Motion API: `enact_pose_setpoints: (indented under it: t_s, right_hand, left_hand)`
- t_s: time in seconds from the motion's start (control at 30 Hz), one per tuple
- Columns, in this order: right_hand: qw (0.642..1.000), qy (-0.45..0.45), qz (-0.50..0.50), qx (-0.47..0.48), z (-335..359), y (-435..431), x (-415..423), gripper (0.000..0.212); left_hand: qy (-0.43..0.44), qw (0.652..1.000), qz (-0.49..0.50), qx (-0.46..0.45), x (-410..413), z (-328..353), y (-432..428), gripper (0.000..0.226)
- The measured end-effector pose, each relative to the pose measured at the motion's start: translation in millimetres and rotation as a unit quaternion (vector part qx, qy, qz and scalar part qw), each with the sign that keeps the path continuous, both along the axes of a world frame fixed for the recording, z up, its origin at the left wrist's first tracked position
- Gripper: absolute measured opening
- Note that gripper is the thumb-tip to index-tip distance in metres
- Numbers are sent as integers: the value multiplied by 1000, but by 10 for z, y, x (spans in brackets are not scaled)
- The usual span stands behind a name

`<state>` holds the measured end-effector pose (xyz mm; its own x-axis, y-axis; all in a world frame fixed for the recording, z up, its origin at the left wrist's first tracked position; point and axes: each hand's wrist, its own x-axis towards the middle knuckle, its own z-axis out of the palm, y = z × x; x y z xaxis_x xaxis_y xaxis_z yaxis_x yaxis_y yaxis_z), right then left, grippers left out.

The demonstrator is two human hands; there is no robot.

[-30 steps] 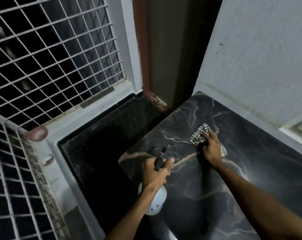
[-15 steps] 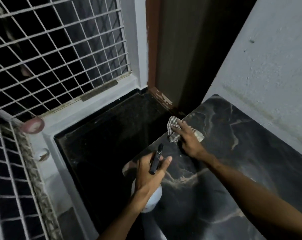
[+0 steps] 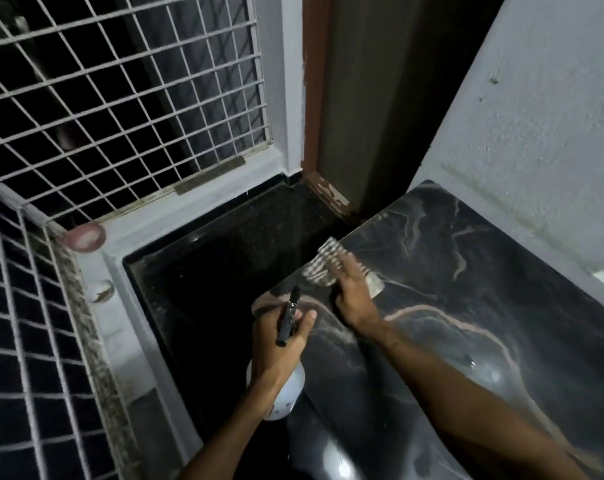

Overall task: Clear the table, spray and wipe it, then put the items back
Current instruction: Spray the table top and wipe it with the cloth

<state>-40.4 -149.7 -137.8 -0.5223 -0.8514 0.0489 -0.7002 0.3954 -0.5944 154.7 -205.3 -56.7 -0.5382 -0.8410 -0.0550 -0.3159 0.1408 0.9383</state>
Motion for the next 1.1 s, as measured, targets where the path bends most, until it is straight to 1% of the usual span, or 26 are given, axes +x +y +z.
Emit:
enact_pose_setpoints:
  t_s: [0.07,0.1,0.13,0.17,0.23,0.27,0.3,0.33,0.4,0.43,0.47,0.5,0.53,0.6,0.63,0.67,0.73,0.77,0.83,0.87,0.9,0.93,1.0,1.03,1.07,1.1]
  right_hand:
    - [987,14,158,-6,-74,233,418,58]
    - [975,24,221,-6,-92,436,531,60]
    - [970,24,241,-4,-54,624,509,67]
    - [981,16,196,2,-12,798,385,73]
    - [1000,-16,-4,27,10,1090,35,77]
    - [994,-28,-101,23,26,1223,-78,75]
    - [989,-39,-141,20,38,1310,-66,72]
    - [992,-43,-118,16,28,1367,59,71]
    - [999,-23,40,19,-42,1502,473,71]
    - [993,-15,113,24,-97,1621,600,73]
    - [990,0,137,22,-101,1743,607,77]
    - [994,0,107,15,-72,1837,503,81]
    - [1000,-16,24,6,-51,1927,342,84]
    - [983,-67,-172,-20,46,2126,99,82]
    - [974,-76,-211,-14,69,2212,57,79]
    - [976,-69,-207,2,79,2286,80,79]
    - [986,-41,-163,19,-4,2497,136,80]
    - [985,-39,-170,17,-21,2601,124,80]
    - [963,-48,-266,-1,-24,2751,29,78]
    - [949,-56,-310,-13,0,2778,22,75]
    - [944,-63,-324,-19,18,2770,78,74]
    - [949,-65,-308,-12,15,2760,191,73]
    - [977,-33,-209,12,-94,2848,453,74]
    - [985,-19,-173,16,-119,2944,500,75]
    - [983,-18,-181,18,-118,3058,477,75]
    - [972,-32,-233,9,-88,3144,422,77]
  left_hand:
    - [-15,1000,9,9,128,-44,120,30]
    - [-19,1000,11,18,181,-53,204,31]
    - [-23,999,14,29,216,-54,289,31]
    - [-26,999,14,39,242,-47,384,32]
    - [-28,997,16,66,281,-42,552,36]
    - [-26,996,20,81,310,-40,652,38]
    - [-27,995,24,92,329,-46,737,40]
    - [-31,994,24,98,346,-52,832,42]
    - [-41,993,21,105,384,-65,1006,42]
    - [-48,993,19,109,391,-68,1075,42]
    - [-57,992,13,113,389,-54,1147,39]
    - [-66,990,11,121,388,-46,1206,37]
    - [-79,989,10,127,389,-49,1258,38]
    - [-101,987,5,123,419,-53,1354,47]
    - [-114,986,0,119,437,-38,1406,51]
    - [-124,985,-8,120,451,-24,1459,52]
    - [-130,981,-38,141,445,-29,1558,48]
    - [-127,978,-54,156,427,-28,1592,44]
    - [-117,974,-77,179,370,-3,1646,38]
    - [-120,974,-83,171,340,5,1653,39]
    - [-124,975,-88,160,308,12,1659,43]
    - [-126,976,-98,150,277,28,1671,46]
    - [-125,973,-132,144,189,80,1701,47]
    - [-123,969,-154,150,140,108,1709,46]
    - [-127,963,-179,157,65,120,1712,43]
    - [-124,960,-196,159,11,115,1704,40]
